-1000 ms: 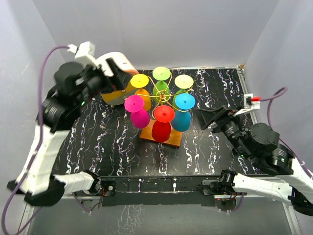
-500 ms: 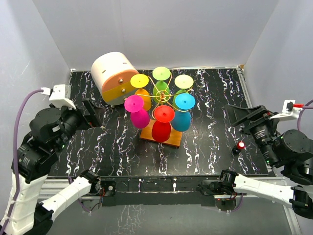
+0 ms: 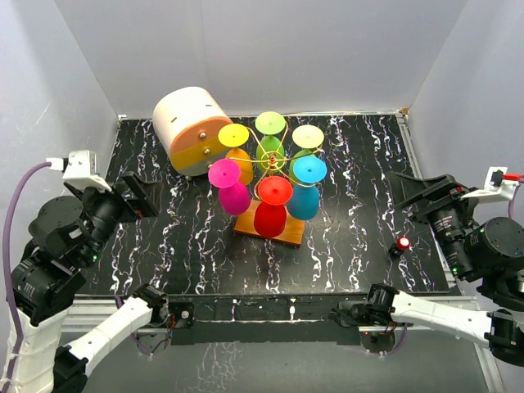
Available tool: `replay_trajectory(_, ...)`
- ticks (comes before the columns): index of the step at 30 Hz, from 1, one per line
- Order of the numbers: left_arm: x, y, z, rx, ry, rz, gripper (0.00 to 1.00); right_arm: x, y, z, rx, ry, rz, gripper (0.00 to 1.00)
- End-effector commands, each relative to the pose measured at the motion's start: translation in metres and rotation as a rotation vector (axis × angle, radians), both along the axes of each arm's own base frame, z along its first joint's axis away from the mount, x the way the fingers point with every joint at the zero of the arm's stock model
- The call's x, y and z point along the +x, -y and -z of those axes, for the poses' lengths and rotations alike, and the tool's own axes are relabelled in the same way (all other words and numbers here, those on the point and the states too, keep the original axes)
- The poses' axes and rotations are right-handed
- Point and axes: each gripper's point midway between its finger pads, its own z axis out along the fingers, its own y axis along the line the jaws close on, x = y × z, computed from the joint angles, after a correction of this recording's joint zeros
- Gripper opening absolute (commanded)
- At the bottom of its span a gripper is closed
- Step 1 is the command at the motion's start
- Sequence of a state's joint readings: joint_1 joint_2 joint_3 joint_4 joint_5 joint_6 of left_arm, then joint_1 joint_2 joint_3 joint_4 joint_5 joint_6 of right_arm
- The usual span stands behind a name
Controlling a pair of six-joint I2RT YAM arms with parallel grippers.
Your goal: Place the wine glass upside down on the wine glass rack
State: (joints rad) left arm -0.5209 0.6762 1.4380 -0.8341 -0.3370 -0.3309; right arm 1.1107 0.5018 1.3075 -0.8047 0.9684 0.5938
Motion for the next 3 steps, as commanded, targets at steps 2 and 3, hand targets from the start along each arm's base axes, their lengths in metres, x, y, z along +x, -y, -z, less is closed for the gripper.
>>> replay_trajectory(2, 0.0001, -0.0012, -0.0126, 0.006, 0.046, 0.005, 0.99, -0.0024, 0.0100, -0.0168, 0.048, 0.035, 0.017, 0.75)
replay_trajectory(3, 0.0002, -0.0014, -0.0135, 0.005, 0.048, 0.003, 0.99, -0.0022, 0.0094, -0.0168, 0.047, 0.036, 0.015, 0.75)
